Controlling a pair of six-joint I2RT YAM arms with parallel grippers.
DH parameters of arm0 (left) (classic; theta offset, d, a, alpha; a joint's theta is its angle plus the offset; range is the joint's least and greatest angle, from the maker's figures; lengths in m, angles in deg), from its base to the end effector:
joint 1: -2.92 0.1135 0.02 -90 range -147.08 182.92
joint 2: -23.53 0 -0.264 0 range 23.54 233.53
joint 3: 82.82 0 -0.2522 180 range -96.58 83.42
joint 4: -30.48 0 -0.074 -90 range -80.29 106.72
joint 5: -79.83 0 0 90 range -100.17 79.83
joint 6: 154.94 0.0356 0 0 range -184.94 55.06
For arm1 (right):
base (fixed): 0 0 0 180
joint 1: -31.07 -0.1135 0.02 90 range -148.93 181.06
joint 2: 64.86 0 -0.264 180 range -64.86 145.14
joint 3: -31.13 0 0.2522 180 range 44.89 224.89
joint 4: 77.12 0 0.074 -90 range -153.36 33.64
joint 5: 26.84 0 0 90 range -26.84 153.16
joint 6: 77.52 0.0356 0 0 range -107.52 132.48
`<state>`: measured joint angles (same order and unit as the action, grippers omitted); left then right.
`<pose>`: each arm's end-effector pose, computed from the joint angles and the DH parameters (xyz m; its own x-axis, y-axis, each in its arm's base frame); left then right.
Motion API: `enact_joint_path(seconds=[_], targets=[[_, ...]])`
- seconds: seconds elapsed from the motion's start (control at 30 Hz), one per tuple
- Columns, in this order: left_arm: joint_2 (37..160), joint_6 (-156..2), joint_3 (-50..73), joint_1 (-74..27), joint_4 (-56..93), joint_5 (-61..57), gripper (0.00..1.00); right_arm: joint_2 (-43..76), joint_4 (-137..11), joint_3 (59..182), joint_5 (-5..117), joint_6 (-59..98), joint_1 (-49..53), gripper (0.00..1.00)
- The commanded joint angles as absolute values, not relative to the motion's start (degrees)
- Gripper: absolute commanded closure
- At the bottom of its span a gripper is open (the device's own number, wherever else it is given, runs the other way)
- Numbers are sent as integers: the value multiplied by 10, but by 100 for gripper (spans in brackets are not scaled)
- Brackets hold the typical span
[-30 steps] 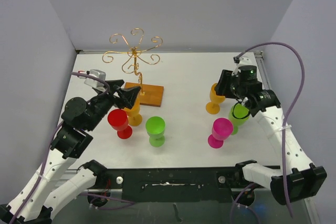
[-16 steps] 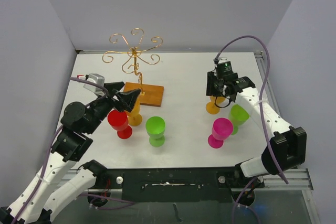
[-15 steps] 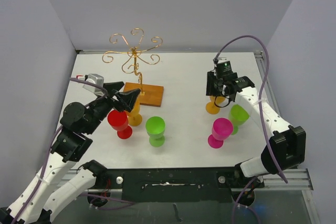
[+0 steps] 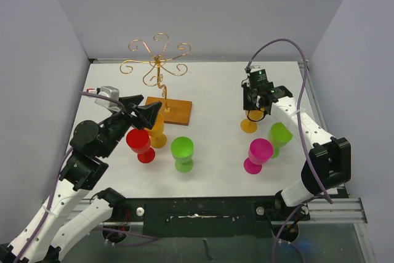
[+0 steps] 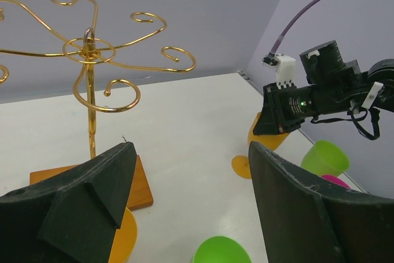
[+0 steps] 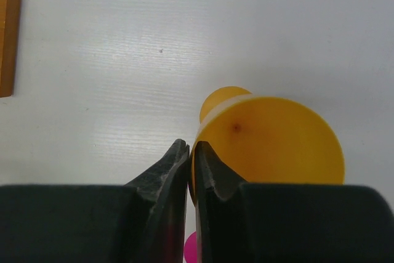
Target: Place the wine glass upside down on the wine glass rack
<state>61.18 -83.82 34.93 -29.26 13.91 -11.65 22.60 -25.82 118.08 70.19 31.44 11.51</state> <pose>0.1264 -0.0785 0.3951 -0.0534 -0.3486 -0.9358 0.5215 0.7894 -0.3238 0.3106 0.1057 0.2891 -0.7852 0.0632 -0.6160 -0.0062 0.9939 0.1099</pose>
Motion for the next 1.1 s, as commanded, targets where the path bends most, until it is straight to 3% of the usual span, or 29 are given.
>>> enact_joint_path(seconds=[0.0, 0.13, 0.53, 0.83, 1.07], targets=[[607, -831, 335, -292, 161, -122, 29, 219, -292, 1199, 694, 308, 111, 93], [604, -832, 338, -292, 160, -124, 28, 197, -321, 1184, 698, 313, 105, 100], [607, -877, 278, -292, 164, -57, 21, 35, -480, 1185, 753, 347, 37, 100], [698, -1005, 193, -292, 160, -34, 22, -64, -744, 1135, 754, 342, -45, 100], [750, -1117, 187, -293, 272, 52, 22, -96, -931, 1064, 775, 313, -120, 100]])
